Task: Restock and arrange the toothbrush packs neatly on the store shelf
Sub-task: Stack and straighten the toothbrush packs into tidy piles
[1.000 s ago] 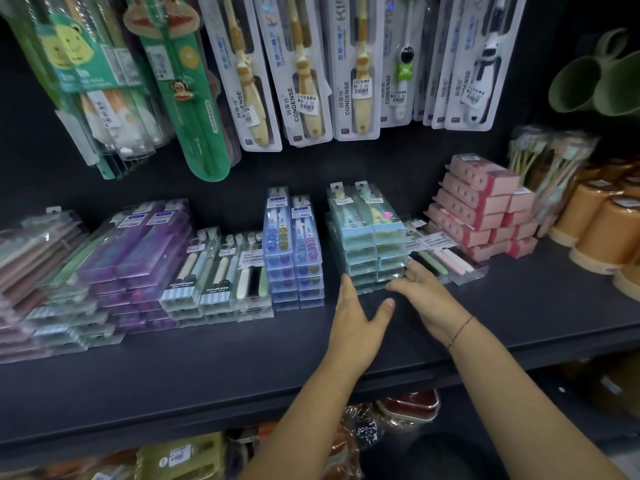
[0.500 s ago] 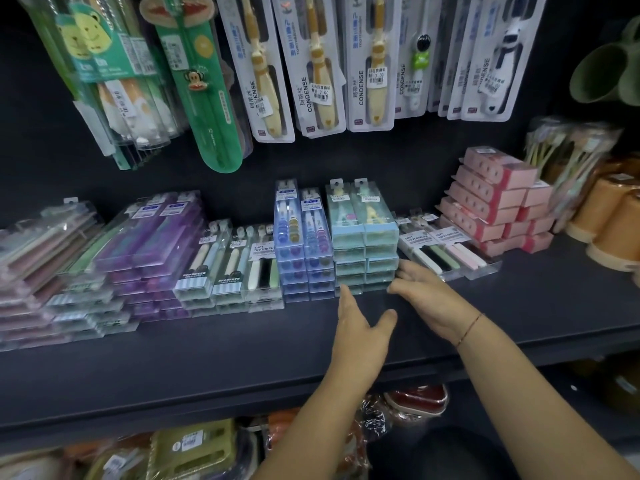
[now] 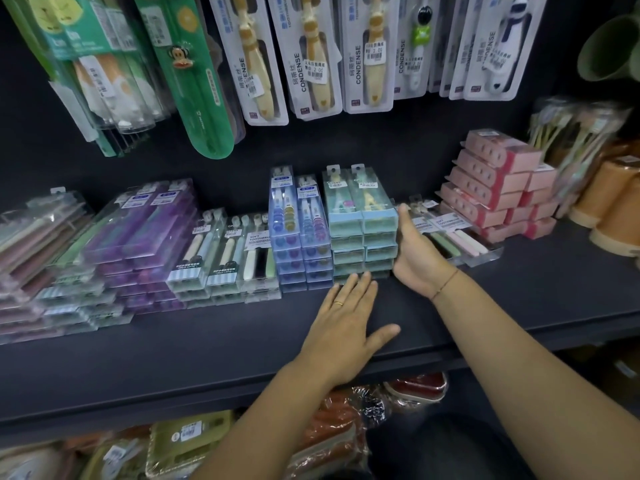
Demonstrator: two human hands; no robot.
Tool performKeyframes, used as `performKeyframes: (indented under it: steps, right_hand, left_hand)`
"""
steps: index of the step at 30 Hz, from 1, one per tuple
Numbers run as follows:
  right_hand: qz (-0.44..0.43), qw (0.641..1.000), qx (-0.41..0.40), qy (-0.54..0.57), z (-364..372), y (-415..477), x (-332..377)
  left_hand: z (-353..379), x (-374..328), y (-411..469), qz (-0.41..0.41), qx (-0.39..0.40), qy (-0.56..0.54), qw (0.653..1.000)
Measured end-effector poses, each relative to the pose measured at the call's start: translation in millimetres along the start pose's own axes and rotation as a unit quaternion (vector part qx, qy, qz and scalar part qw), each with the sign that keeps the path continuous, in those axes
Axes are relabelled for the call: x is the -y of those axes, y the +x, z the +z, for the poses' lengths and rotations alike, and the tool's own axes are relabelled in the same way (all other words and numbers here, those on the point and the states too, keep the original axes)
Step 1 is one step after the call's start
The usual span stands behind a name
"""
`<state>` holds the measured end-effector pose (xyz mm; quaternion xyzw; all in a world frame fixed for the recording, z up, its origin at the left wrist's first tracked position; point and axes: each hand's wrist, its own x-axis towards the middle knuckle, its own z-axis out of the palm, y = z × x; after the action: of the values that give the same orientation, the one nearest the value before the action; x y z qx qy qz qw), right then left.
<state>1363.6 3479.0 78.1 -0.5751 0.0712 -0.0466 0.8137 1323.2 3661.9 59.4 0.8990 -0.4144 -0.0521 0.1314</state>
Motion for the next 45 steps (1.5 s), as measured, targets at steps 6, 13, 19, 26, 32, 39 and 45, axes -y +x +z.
performKeyframes:
  steps: [6, 13, 19, 26, 32, 39, 45]
  right_hand:
    - [0.047, 0.999, -0.016, -0.005, -15.2, 23.2, 10.7]
    - [0.081, 0.995, -0.014, -0.058, -6.3, 57.8, 24.7]
    - [0.060, 0.993, -0.044, -0.090, -14.5, 80.4, 24.6]
    - [0.094, 0.991, -0.020, -0.096, -17.8, 77.3, 24.2]
    - [0.069, 0.993, -0.048, -0.087, -7.8, 72.2, 24.0]
    - [0.065, 0.998, 0.000, 0.004, -16.6, 28.8, 12.2]
    - [0.008, 0.993, 0.030, -0.118, -47.7, -38.3, -10.0]
  left_hand:
    - [-0.5, -2.3, -0.3, -0.008, 0.045, 0.020, 0.999]
    - [0.1, 4.0, 6.1, 0.023, 0.058, 0.041, 0.997]
    - [2.8, 6.8, 5.3, 0.025, 0.042, 0.041, 0.998]
    - [2.9, 6.0, 4.9, 0.026, 0.033, 0.038, 0.998]
    - [3.4, 6.1, 3.9, 0.019, 0.014, 0.009, 1.000]
    - [3.4, 6.8, -0.2, 0.020, -0.044, -0.018, 0.999]
    - [4.2, 10.0, -2.5, -0.013, -0.082, 0.010, 0.997]
